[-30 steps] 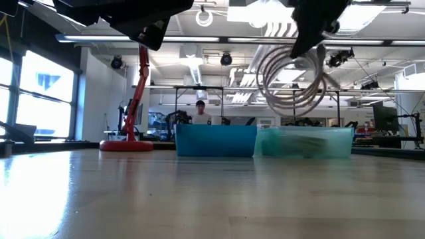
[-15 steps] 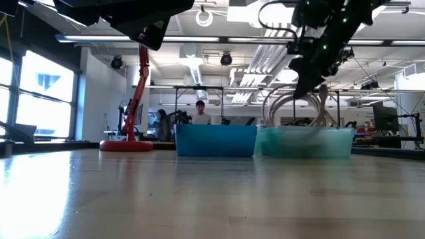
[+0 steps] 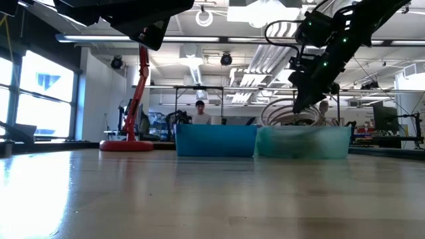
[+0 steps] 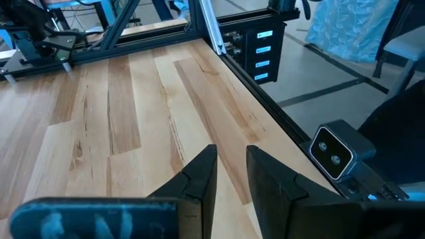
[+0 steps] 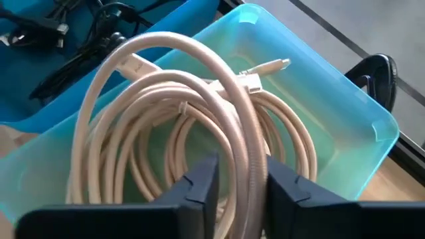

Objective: Pick & Place USB Port
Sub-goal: Put the brown HDMI cable into the green bin, then return to Home Position

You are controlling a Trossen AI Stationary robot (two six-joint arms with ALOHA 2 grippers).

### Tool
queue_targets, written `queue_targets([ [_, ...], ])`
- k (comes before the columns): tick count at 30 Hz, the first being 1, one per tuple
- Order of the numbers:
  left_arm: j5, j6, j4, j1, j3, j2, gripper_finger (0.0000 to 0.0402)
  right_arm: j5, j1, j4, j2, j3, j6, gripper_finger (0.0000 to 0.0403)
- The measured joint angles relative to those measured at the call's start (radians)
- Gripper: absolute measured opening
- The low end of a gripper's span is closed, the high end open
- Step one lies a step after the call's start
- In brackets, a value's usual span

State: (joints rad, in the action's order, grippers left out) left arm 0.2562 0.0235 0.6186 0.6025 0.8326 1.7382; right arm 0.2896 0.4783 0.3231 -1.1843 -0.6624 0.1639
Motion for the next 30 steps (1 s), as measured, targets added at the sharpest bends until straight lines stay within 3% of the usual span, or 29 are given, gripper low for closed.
queue_targets([
  [8,0.002,0.040,0.014,0.000,0.000,0.000,0.0081,-0.001,0.000,-0.005,0.001,0.000,-0.007,0.0139],
  [14,0.138,0.068,0.011,-0.001,0.000,0.000,0.0081,-0.081,-0.001,-0.005,0.001,-0.033,-0.007,0.0177],
  [22,0.240,0.045,-0.023,-0.015,0.000,0.000,0.0081,-0.157,-0.002,-0.006,0.001,-0.165,0.011,0.0183],
  [27,0.252,-0.054,-0.162,-0.090,0.000,-0.019,0.0081,-0.159,-0.001,-0.006,0.002,-0.264,0.011,0.0183],
  [30,0.252,-0.115,-0.299,-0.149,0.000,-0.066,0.0081,-0.232,-0.001,-0.007,0.002,-0.318,0.012,0.0184],
])
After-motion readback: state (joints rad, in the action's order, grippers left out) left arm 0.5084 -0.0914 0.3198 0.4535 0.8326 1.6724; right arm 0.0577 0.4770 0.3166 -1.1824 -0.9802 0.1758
